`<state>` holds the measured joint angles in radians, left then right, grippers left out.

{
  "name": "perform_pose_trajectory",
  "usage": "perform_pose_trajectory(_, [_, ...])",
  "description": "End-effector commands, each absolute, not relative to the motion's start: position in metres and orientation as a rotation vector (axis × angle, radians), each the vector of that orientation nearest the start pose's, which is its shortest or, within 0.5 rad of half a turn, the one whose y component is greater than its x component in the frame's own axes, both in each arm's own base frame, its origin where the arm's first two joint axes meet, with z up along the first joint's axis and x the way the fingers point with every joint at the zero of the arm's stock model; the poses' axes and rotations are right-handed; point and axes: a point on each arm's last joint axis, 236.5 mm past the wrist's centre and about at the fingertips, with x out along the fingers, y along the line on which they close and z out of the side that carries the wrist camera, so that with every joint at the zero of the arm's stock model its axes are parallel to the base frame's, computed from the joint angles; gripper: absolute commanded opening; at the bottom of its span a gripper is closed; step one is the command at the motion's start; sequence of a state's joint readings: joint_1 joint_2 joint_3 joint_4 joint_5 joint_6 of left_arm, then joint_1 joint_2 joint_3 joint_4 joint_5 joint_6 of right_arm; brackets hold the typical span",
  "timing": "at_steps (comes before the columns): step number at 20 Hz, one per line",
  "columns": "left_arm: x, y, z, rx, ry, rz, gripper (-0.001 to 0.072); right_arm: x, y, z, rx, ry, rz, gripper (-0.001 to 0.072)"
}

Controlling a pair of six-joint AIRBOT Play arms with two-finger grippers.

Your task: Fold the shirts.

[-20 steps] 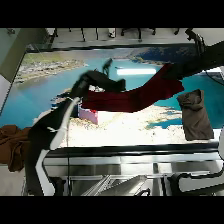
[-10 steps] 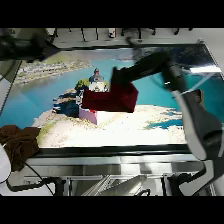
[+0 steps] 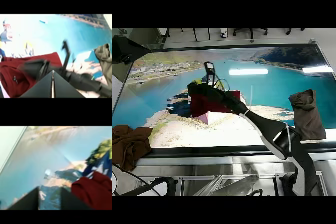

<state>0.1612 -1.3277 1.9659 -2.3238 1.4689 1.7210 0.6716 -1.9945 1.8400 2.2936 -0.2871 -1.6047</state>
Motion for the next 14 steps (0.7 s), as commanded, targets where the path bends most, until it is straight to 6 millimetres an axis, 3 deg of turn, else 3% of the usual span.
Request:
perform_pose_trajectory(1, [0.418, -0.098, 0.295, -0.325, 0.747, -0.575, 0.0023, 0.525, 0.415, 0.064, 0.495, 0.78, 0.671, 0.0165])
perform_pose_trajectory(2, [0.421, -0.097, 0.289, -0.338, 0.756, -0.569, 0.0023, 0.523, 0.391, 0.066, 0.438, 0.827, 0.669, 0.0169])
perform_pose_trajectory(3, [0.424, -0.097, 0.282, -0.35, 0.767, -0.564, 0.0023, 0.522, 0.359, 0.068, 0.389, 0.88, 0.649, 0.0308])
perform_pose_trajectory(4, [0.425, -0.097, 0.276, -0.354, 0.777, -0.563, 0.0023, 0.519, 0.328, 0.07, 0.358, 0.94, 0.625, 0.0604])
perform_pose_trajectory(5, [0.425, -0.097, 0.27, -0.354, 0.789, -0.564, 0.0023, 0.515, 0.293, 0.069, 0.352, 1.01, 0.589, 0.0646])
perform_pose_trajectory(8, [0.426, -0.096, 0.255, -0.372, 0.822, -0.56, 0.0023, 0.503, 0.206, 0.034, 0.392, 1.237, 0.49, 0.0643])
perform_pose_trajectory(9, [0.426, -0.096, 0.251, -0.378, 0.831, -0.557, 0.0023, 0.499, 0.189, 0.018, 0.422, 1.305, 0.474, 0.0643])
perform_pose_trajectory(11, [0.427, -0.096, 0.245, -0.387, 0.839, -0.553, 0.0023, 0.496, 0.178, -0.009, 0.487, 1.382, 0.516, 0.0642])
perform_pose_trajectory(14, [0.428, -0.096, 0.244, -0.391, 0.839, -0.55, 0.0022, 0.495, 0.195, -0.047, 0.575, 1.442, 0.595, 0.0643])
